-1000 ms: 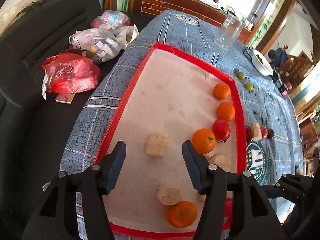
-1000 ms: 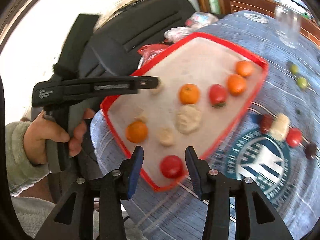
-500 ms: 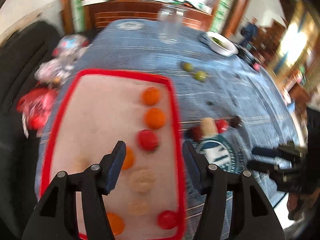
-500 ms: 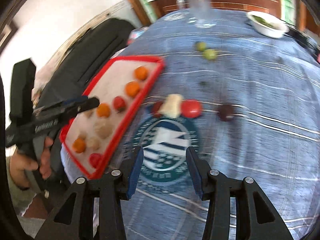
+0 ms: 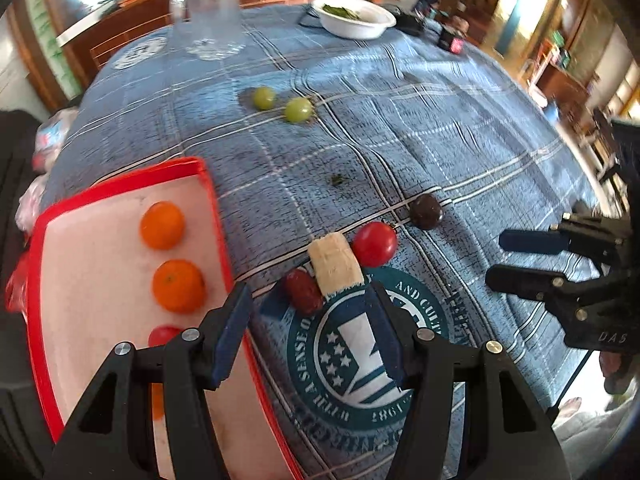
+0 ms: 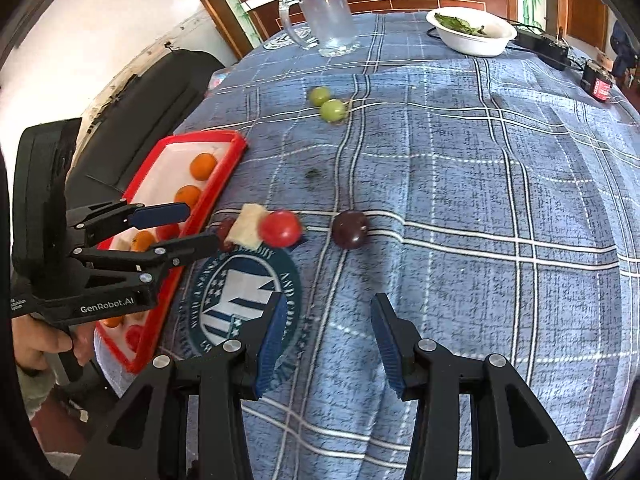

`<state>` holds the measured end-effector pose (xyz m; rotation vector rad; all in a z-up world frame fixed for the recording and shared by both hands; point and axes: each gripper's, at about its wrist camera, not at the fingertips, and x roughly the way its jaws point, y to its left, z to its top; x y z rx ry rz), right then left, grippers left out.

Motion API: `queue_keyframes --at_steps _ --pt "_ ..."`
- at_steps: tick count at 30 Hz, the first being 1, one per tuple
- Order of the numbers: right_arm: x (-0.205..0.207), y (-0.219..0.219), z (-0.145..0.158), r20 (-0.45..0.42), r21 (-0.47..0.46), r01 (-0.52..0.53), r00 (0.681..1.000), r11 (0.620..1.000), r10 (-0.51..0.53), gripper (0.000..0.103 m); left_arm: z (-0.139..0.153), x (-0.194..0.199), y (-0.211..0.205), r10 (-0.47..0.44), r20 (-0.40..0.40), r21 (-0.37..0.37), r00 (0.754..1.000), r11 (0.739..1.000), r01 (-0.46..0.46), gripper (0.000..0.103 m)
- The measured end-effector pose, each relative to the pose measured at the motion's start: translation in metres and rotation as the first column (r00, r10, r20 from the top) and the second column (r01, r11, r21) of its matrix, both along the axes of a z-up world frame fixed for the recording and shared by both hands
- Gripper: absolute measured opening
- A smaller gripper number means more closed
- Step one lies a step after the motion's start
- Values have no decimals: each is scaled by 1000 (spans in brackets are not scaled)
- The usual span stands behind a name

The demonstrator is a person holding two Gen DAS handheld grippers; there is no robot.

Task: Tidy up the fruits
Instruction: 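Withdraw both tools from the tray toward the remaining items, then grasp a cream bread slice with the left tool while the right tool grasps a dark plum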

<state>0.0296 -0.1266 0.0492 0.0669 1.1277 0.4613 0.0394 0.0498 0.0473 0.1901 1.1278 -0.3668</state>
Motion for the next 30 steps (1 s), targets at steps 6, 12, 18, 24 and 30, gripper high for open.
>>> queue_keyframes --at_steps 6,12,18,24,30 --pt "13 4 -7 -10 -30 18 1000 999 -18 44 -10 15 -12 -48 -27 15 998 999 49 57" --pt "31 16 -17 -26 -67 6 1000 998 -8 43 -21 24 -18 -82 -59 19 995 996 84 57" --pt "46 24 -25 -34 -106 2 999 994 -5 39 -27 27 -21 -112 -78 17 991 993 114 57" --pt "56 31 -31 -37 -129 -4 999 992 -1 37 -32 27 -27 -131 -85 20 988 991 133 55" --pt "63 29 -33 -34 -108 5 999 994 -9 28 -31 30 -36 -145 -73 0 987 989 146 38"
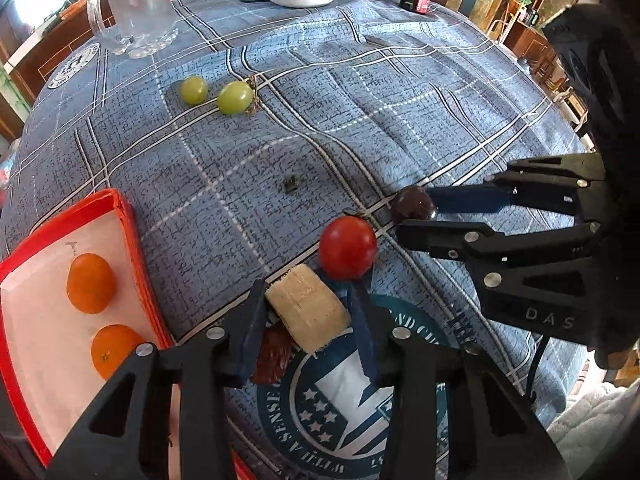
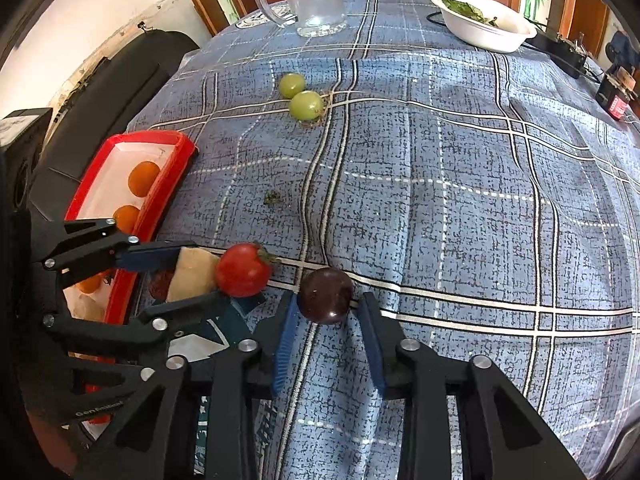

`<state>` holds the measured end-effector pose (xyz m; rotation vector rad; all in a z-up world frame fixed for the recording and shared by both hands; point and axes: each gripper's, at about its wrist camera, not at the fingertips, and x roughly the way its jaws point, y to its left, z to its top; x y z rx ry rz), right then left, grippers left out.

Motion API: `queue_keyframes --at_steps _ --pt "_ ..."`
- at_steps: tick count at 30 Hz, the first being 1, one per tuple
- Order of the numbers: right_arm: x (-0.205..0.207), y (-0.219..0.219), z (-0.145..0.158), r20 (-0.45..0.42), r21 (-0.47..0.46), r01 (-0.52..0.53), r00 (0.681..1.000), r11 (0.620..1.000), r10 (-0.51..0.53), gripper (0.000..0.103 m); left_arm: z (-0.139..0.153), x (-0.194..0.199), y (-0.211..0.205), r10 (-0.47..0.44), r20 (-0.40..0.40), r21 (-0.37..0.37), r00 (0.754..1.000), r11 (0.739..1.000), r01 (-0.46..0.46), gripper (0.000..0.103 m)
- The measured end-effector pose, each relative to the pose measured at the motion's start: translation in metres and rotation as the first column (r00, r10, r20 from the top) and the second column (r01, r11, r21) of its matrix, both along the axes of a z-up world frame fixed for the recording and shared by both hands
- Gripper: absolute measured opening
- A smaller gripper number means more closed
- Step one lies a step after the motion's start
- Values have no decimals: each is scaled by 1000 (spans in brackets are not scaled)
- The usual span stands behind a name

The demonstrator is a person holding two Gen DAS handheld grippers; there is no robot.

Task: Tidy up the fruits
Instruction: 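Grasp a cream bread slice with the left tool while the right tool grasps a dark plum, then carry the bread slice onto the tray and open the left tool while the right tool places the plum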

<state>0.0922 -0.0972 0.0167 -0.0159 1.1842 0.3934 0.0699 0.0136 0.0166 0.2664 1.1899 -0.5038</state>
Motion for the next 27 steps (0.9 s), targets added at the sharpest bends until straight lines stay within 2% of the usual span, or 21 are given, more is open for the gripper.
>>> queue_keyframes --at_steps 5,14,19,23,27 --pt "-2 -5 4 8 28 4 1000 1000 -4 27 5 -2 2 9 13 -28 1000 1000 -9 37" --pt "-18 -11 23 34 83 -2 999 997 -1 26 30 -14 28 118 26 -147 993 983 -113 38" --pt "-36 -16 32 58 94 -21 998 995 15 26 45 -32 54 198 36 -204 980 961 -186 38" --pt "-49 -21 31 45 102 -19 999 995 14 26 55 -47 75 254 48 -232 966 943 -237 38" --pt "-56 -17 29 33 100 -37 999 994 33 26 61 -65 101 332 50 -255 942 916 -309 38"
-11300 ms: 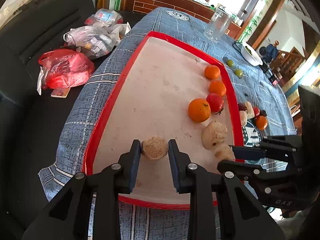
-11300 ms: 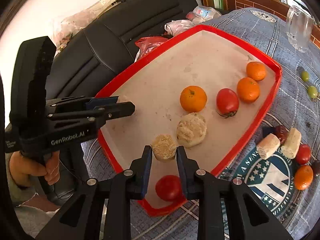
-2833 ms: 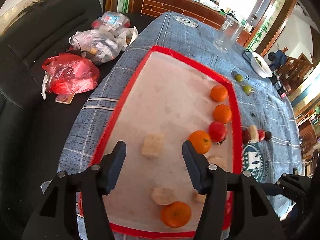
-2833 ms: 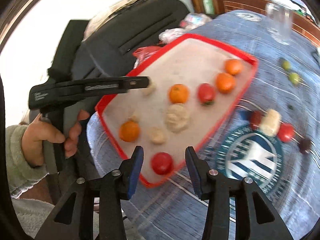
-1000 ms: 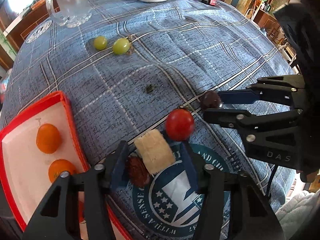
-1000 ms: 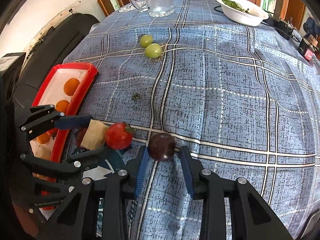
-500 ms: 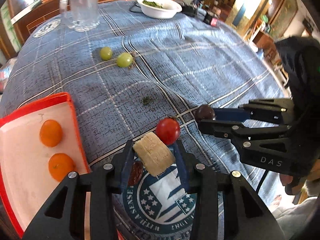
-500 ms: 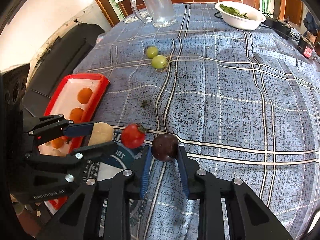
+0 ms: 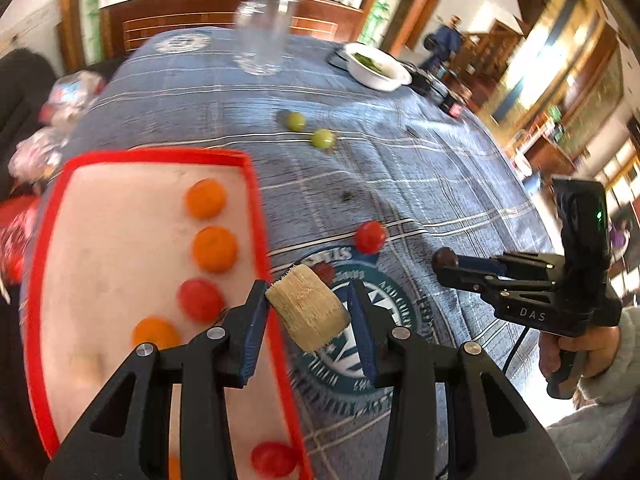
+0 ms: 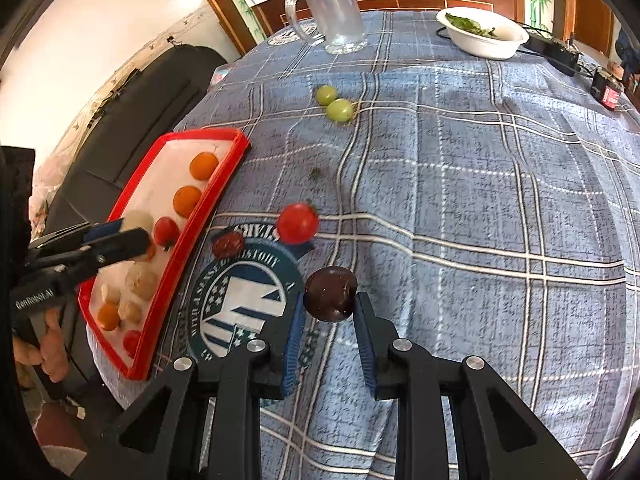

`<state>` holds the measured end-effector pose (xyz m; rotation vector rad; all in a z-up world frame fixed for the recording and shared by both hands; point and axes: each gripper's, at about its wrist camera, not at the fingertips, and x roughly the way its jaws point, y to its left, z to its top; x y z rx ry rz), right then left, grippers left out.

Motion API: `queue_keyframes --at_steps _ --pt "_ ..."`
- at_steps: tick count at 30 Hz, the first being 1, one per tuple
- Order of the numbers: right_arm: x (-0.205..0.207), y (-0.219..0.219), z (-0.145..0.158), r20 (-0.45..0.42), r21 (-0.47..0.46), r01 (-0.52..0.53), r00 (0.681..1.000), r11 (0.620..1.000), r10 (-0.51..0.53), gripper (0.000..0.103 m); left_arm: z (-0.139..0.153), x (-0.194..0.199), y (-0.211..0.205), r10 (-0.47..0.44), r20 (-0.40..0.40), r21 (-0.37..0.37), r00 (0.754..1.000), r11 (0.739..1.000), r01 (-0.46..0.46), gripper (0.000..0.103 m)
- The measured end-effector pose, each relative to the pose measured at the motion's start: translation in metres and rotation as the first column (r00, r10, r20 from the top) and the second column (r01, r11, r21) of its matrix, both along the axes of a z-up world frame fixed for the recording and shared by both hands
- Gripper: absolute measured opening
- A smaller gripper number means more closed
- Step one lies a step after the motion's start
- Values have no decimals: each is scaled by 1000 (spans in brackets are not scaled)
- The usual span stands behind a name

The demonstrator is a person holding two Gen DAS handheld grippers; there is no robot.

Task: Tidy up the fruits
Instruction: 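Carry the bread slice onto the tray and open the left tool while the right tool places the plum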

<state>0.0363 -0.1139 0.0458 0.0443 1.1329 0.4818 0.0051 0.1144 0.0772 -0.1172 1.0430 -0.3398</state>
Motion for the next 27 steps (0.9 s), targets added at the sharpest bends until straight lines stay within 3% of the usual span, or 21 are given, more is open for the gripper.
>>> queue_keyframes --at_steps 6,15,27 --pt "-6 24 9 19 13 -63 998 998 63 26 4 -25 39 126 6 -23 992 992 -126 38" --pt "-19 73 16 41 25 -199 979 980 197 26 9 -49 82 244 29 -13 969 970 -244 38" --pt "-33 126 17 50 3 -325 945 946 324 26 -4 -67 116 301 5 13 954 954 -301 38"
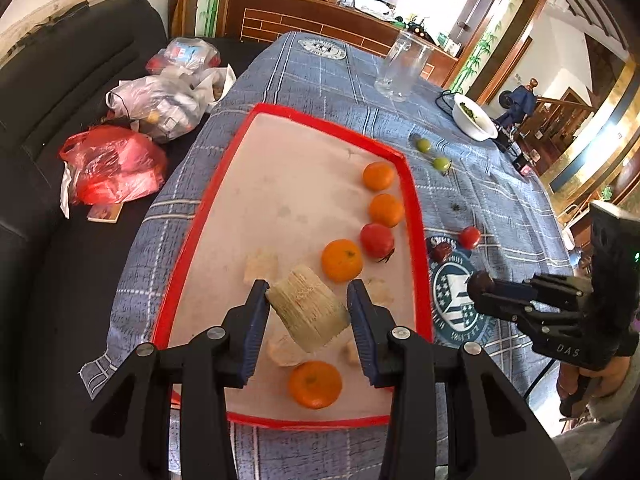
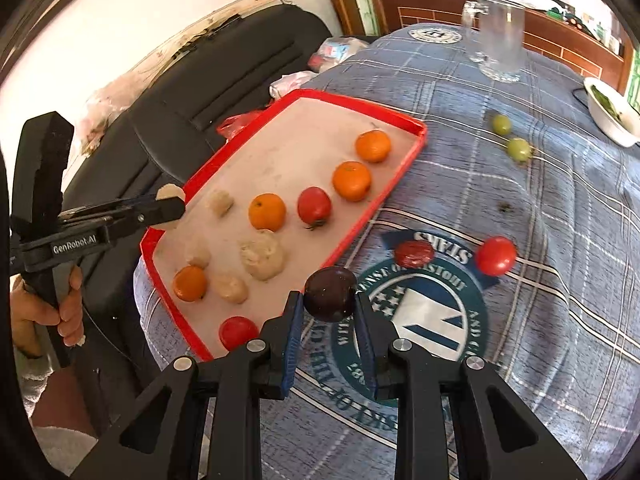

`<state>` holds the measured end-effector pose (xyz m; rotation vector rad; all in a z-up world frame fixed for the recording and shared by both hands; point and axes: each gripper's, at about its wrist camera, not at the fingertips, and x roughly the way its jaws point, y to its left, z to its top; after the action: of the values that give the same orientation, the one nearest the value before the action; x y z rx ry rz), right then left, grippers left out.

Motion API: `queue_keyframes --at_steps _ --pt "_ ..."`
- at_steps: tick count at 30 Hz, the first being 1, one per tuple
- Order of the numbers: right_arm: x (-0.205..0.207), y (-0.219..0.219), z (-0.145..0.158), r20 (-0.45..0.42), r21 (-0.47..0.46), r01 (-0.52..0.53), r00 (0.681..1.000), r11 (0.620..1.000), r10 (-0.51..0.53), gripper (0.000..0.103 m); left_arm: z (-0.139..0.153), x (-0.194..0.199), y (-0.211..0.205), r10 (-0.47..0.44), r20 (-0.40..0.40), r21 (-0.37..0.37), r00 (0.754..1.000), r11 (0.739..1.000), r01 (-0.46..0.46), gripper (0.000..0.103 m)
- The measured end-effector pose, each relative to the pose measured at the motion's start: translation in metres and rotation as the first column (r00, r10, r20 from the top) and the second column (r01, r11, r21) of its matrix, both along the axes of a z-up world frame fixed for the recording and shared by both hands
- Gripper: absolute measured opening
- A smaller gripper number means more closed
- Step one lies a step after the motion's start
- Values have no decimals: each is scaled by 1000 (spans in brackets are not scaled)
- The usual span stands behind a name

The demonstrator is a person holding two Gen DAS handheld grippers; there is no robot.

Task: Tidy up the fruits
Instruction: 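Carry the bread slice onto the tray and open the left tool while the right tool places the plum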

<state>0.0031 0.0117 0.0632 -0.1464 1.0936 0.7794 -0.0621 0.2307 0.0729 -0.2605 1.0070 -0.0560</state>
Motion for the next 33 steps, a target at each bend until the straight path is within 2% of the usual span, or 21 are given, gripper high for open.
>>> queue_keyframes --at_steps 6,14,20,33 --pt "4 22 6 17 4 -27 999 1000 27 26 -6 0 -6 -39 -17 5 999 999 39 38" --pt "24 55 12 20 14 -52 998 999 52 26 -11 19 -16 -100 -22 14 995 995 100 38" --pt "46 82 4 8 -14 -62 998 998 62 26 -23 29 -19 -133 -51 17 990 991 134 38" --pt "83 121 -20 -22 -74 -48 999 996 47 26 -39 34 -12 -137 -85 -19 987 991 136 38"
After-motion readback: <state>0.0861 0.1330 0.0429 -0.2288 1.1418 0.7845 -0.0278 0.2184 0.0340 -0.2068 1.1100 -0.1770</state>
